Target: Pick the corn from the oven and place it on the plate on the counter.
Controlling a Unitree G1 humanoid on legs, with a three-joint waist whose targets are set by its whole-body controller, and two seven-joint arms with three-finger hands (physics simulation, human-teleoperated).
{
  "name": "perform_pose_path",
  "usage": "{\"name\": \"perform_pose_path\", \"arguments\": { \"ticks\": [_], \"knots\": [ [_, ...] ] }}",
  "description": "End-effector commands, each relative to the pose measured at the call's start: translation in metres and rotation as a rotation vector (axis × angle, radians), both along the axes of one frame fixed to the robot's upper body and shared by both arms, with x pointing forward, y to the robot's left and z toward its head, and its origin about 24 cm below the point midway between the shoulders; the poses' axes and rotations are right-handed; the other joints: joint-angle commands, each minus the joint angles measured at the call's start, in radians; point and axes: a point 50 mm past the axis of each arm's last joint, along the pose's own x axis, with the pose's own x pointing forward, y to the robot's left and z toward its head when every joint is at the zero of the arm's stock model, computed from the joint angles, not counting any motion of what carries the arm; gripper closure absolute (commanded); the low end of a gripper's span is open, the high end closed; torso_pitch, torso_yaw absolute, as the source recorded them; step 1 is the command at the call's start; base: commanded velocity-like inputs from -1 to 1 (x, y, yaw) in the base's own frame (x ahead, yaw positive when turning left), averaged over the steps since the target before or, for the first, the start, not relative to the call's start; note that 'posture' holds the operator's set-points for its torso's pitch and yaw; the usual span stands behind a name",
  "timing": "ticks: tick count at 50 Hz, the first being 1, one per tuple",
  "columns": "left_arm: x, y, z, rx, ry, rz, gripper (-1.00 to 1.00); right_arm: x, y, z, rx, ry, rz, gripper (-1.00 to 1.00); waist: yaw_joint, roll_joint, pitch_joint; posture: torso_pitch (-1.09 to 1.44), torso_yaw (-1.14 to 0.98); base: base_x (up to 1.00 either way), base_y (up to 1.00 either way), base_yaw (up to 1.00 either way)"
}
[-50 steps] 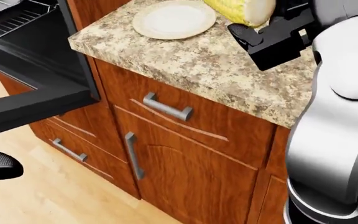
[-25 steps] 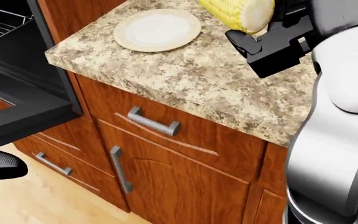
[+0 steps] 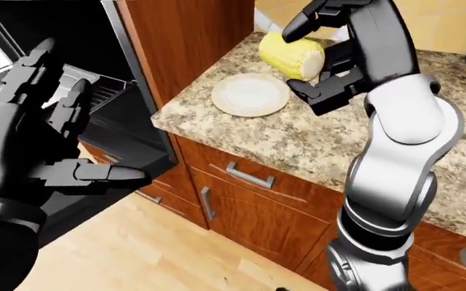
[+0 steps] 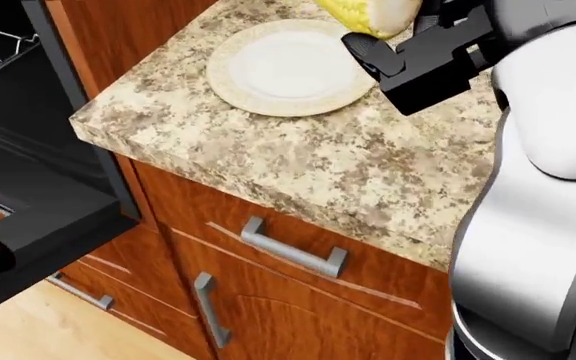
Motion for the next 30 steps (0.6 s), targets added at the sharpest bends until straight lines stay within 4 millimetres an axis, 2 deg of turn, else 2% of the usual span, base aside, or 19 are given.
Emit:
{"name": "perform_pose_path", "arguments": {
  "ticks": [1, 2, 3, 4, 5, 6, 7, 8, 9, 10, 11, 13, 15, 16, 17, 24, 28, 30],
  "knots": [
    [-0.005, 0.001, 0.01, 0.009, -0.063, 0.003, -1.0, -0.005, -0.001, 0.009, 0.003, -0.047, -0.01, 1.0, 0.002, 0.0, -0.046, 0.0, 0.0, 0.0, 0.54, 0.0],
    [-0.006, 0.001, 0.009, 0.008, -0.064, 0.004, -1.0, -0.005, -0.001, 0.009, 0.003, -0.047, -0.01, 1.0, -0.007, 0.013, -0.042, 0.0, 0.0, 0.0, 0.52, 0.0],
    [-0.006, 0.001, 0.007, 0.009, -0.061, 0.004, -1.0, -0.004, -0.001, 0.009, 0.003, -0.046, -0.011, 1.0, -0.006, 0.002, -0.045, 0.0, 0.0, 0.0, 0.41, 0.0],
    [-0.006, 0.001, 0.006, 0.007, -0.061, 0.005, -1.0, -0.004, -0.002, 0.009, 0.004, -0.044, -0.011, 1.0, -0.012, 0.001, -0.05, 0.0, 0.0, 0.0, 0.06, 0.0],
    [-0.006, 0.0, 0.007, 0.008, -0.063, 0.003, -1.0, -0.005, -0.003, 0.009, 0.006, -0.044, -0.011, 1.0, -0.016, 0.027, -0.034, 0.0, 0.0, 0.0, 0.0, 0.0],
    [-0.007, 0.0, 0.008, 0.009, -0.063, 0.002, -1.0, -0.005, -0.003, 0.008, 0.006, -0.044, -0.012, 1.0, -0.017, 0.031, -0.029, 0.0, 0.0, 0.0, 0.0, 0.0],
    [-0.006, 0.0, 0.008, 0.009, -0.064, 0.001, -1.0, -0.004, -0.003, 0.008, 0.007, -0.044, -0.013, 1.0, -0.023, 0.045, -0.022, 0.0, 0.0, 0.0, 0.0, 0.0],
    [-0.006, -0.001, 0.008, 0.009, -0.064, 0.001, -1.0, -0.004, -0.003, 0.008, 0.008, -0.044, -0.011, 1.0, -0.028, 0.069, -0.017, 0.0, 0.0, 0.0, 0.0, 0.0],
    [-0.006, -0.001, 0.008, 0.009, -0.063, 0.001, -1.0, -0.004, -0.003, 0.008, 0.009, -0.044, -0.011, 1.0, -0.03, 0.108, -0.023, 0.0, 0.0, 0.0, 0.0, 0.0],
    [-0.006, -0.001, 0.008, 0.009, -0.064, 0.001, -1.0, -0.004, -0.003, 0.007, 0.01, -0.045, -0.01, 1.0, -0.029, 0.104, -0.018, 0.0, 0.0, 0.0, 0.0, 0.0],
    [-0.006, 0.0, 0.008, 0.009, -0.064, 0.001, -1.0, -0.005, -0.003, 0.008, 0.012, -0.046, -0.01, 1.0, -0.026, 0.087, -0.013, 0.0, 0.0, 0.0, 0.0, 0.0],
    [-0.006, -0.001, 0.008, 0.009, -0.064, 0.0, -1.0, -0.005, -0.006, 0.009, 0.015, -0.048, -0.015, 1.0, -0.023, 0.067, -0.029, 0.0, 0.0, 0.0, 0.0, 0.0],
    [-0.006, -0.001, 0.007, 0.009, -0.064, 0.001, -1.0, -0.003, -0.009, 0.01, 0.018, -0.047, -0.021, 1.0, -0.015, 0.027, -0.044, 0.0, 0.0, 0.0, 0.0, 0.0],
    [-0.006, -0.001, 0.008, 0.01, -0.064, 0.0, -1.0, -0.002, -0.01, 0.009, 0.022, -0.047, -0.023, 1.0, -0.019, 0.02, -0.044, 0.0, 0.0, 0.0, 0.0, 0.0],
    [-0.006, -0.001, 0.007, 0.01, -0.064, 0.0, -1.0, 0.0, -0.009, 0.008, 0.022, -0.044, -0.022, 1.0, -0.011, 0.038, -0.043, 0.0, 0.0, 0.0, 0.0, 0.0],
    [-0.006, -0.001, 0.008, 0.011, -0.067, 0.0, -1.0, 0.022, 0.002, 0.013, 0.043, -0.01, 0.0, 1.0, -0.018, 0.059, -0.059, 0.0, 0.0, 0.0, 0.0, 0.0],
    [-0.006, 0.0, 0.008, 0.012, -0.067, 0.002, -1.0, 0.04, 0.005, 0.013, 0.036, 0.034, -0.001, 1.0, -0.022, 0.066, -0.059, 0.0, 0.0, 0.0, 0.0, 0.0],
    [-0.007, 0.0, 0.009, 0.012, -0.069, 0.001, -1.0, 0.053, 0.002, 0.003, 0.03, 0.068, -0.013, 1.0, -0.023, 0.066, -0.059, 0.0, 0.0, 0.0, 0.0, 0.0]
  ]
}}
